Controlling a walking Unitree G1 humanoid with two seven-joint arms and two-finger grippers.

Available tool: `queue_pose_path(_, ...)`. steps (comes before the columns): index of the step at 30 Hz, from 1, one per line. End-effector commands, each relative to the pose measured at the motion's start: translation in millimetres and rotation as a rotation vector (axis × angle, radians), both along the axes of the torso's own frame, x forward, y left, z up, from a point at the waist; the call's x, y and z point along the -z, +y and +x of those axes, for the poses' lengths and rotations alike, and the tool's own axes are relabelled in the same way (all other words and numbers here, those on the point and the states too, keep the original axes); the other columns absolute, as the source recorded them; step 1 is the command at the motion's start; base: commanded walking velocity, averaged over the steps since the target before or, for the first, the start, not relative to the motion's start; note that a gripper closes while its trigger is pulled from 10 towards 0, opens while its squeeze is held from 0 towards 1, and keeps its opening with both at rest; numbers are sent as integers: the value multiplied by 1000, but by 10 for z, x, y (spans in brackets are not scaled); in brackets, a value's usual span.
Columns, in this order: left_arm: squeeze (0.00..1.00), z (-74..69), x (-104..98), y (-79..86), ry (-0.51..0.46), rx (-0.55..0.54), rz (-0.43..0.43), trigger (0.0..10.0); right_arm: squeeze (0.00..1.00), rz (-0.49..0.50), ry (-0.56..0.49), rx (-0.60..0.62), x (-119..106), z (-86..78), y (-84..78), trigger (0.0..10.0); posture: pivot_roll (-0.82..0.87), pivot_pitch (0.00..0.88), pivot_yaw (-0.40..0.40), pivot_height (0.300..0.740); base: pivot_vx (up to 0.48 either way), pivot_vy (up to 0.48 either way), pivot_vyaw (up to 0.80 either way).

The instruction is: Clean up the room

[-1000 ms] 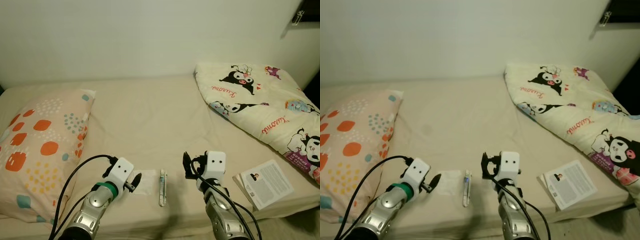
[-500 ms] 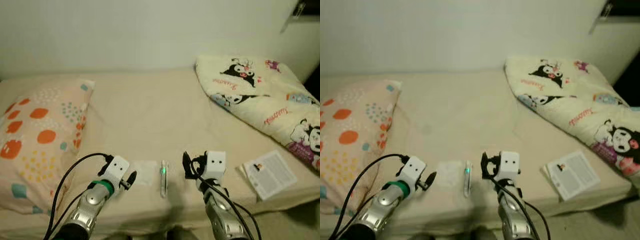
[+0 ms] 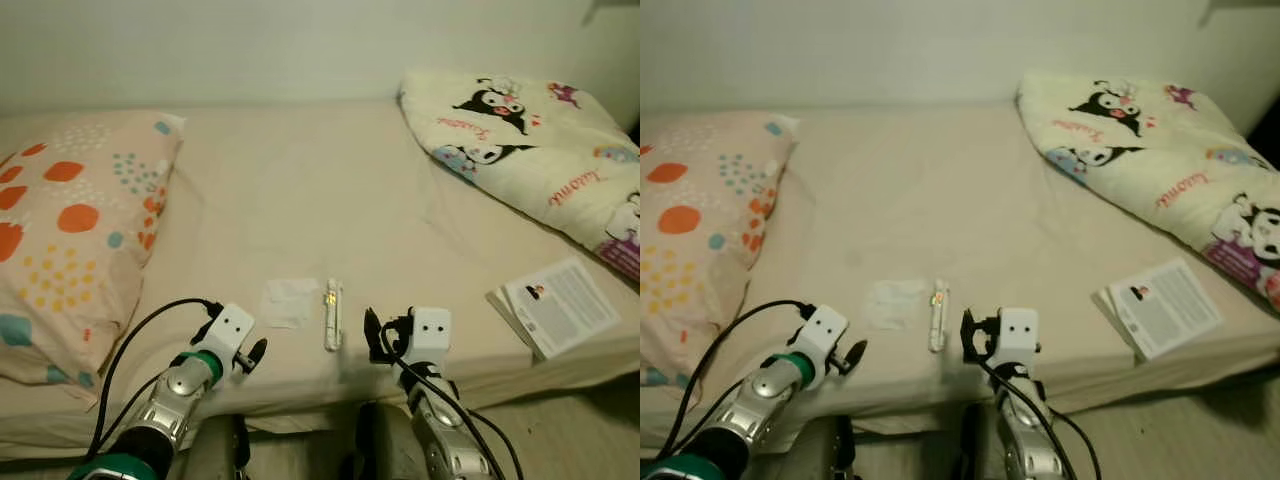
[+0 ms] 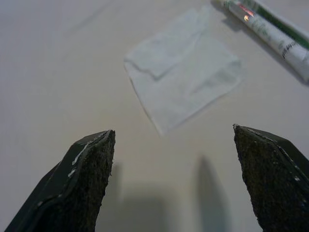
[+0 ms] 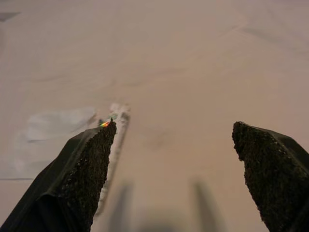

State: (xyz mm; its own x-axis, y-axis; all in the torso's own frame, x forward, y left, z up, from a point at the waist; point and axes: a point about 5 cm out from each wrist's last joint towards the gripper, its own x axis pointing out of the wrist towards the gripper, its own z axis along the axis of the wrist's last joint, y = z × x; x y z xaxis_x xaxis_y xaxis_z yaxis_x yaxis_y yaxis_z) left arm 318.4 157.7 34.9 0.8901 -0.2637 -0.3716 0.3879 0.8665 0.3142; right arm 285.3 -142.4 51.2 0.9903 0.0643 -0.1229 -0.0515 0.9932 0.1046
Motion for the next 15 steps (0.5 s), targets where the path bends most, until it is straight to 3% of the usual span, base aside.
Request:
queue_pose_path(1,0,21,-15,86,2,-22,1,10000,0,-1,20,-4,32,-42,-10,10000,-61,92,20,606,0,0,0)
queue_pose_path(2,0,56,-51,104,-4,-23,1,10000,0,-3,20,-4,27,-48,-26,10000,-65,105,16,606,0,0,0)
queue_pose_path(3,110,83,-82,111,-10,-20,1,10000,0,-5,20,-6,21,-58,-38,10000,-72,120,10,606,0,0,0)
queue_pose_path(5,110,102,-101,112,-14,-16,1,10000,0,-6,19,-7,16,-65,-48,10000,-73,123,8,606,0,0,0)
queue_pose_path(6,1000,122,-116,117,-12,-16,2,10000,0,-9,20,-11,11,-77,-54,10000,-77,132,3,606,0,0,0)
queue_pose_path(10,1000,160,-136,179,15,-57,-34,10000,0,-12,17,-25,-22,-112,-57,10000,-96,152,-11,606,0,0,0)
queue_pose_path(13,1000,218,-198,204,46,-84,-150,10000,0,-9,-13,-39,-148,-96,-56,10000,-124,177,-29,606,0,0,0)
queue_pose_path(15,1000,241,-228,218,41,-92,-157,10000,0,-7,-26,-44,-194,-89,-54,10000,-128,180,-31,606,0,0,0)
